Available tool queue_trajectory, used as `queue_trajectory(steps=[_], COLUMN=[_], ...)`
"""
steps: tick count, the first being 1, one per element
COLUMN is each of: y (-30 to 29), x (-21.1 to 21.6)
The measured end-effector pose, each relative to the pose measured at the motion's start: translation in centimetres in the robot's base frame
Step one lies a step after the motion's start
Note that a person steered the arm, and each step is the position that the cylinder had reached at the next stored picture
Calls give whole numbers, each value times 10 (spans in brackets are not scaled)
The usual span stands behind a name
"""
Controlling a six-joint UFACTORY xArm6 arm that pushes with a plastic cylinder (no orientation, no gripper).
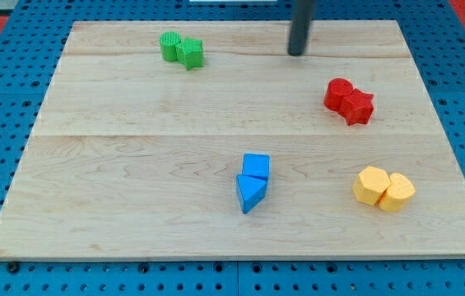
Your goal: Push green circle towards left center
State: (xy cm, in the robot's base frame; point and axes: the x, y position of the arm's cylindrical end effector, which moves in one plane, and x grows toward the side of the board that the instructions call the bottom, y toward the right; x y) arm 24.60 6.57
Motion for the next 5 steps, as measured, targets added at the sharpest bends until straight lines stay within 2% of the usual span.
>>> queue_trajectory(steps=[1, 2, 3, 4, 5], y=[-97, -166, -212, -229, -243], x=[-7, -3, 48, 51, 10])
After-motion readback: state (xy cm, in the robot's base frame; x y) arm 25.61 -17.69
